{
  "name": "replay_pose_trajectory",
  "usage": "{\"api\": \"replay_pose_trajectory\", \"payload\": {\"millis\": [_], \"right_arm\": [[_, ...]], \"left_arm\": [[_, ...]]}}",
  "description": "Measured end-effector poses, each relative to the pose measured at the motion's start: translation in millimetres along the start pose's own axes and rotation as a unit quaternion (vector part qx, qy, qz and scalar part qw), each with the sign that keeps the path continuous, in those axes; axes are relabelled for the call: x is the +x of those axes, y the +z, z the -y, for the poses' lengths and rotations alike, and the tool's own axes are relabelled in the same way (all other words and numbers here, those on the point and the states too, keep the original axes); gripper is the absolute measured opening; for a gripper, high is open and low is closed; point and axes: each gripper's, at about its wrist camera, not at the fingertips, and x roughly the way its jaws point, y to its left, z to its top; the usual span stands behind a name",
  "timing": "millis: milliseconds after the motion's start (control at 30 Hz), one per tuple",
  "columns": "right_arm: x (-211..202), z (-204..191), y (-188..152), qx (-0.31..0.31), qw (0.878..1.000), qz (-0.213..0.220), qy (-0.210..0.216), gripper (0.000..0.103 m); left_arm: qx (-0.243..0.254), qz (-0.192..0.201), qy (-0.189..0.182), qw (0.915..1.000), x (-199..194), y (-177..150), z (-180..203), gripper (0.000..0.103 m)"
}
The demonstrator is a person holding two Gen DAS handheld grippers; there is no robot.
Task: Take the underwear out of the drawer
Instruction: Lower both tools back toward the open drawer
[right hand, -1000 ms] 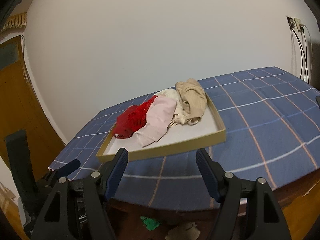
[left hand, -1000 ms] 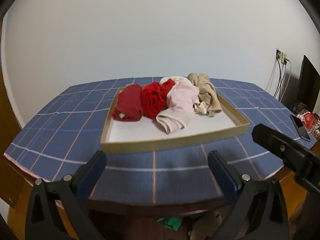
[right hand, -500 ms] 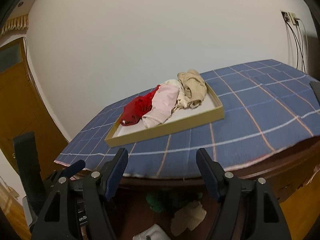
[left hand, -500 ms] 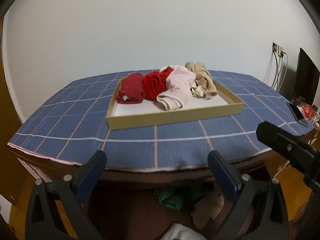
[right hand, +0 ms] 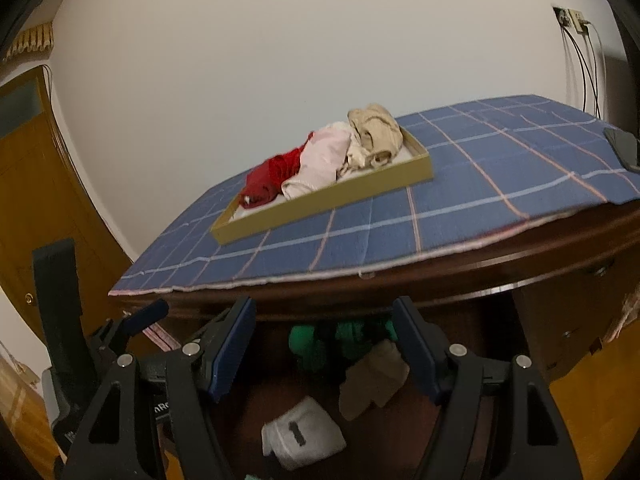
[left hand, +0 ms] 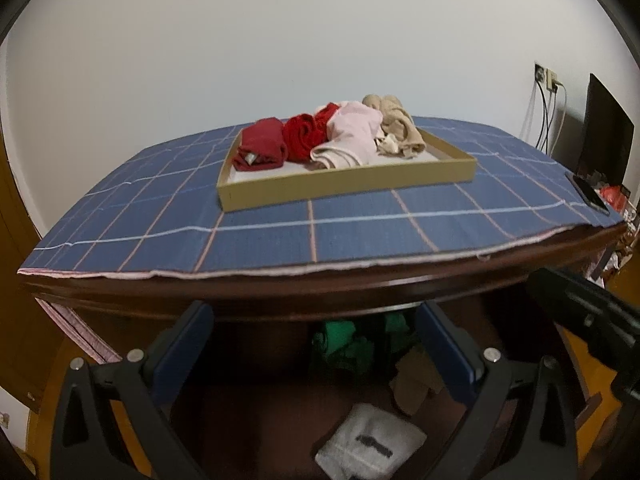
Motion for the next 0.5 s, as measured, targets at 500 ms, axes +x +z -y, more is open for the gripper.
{"api": "replay_pose_trajectory", "payload": {"millis": [500], "right_arm": [[-7.5, -3.8, -32.2, -0.030, 0.997, -0.069, -0.007, 0.073]], "left_arm": [[0.019, -0.046, 0.002, 0.9987, -9.2, -36.4, -28.1, 0.103]]}}
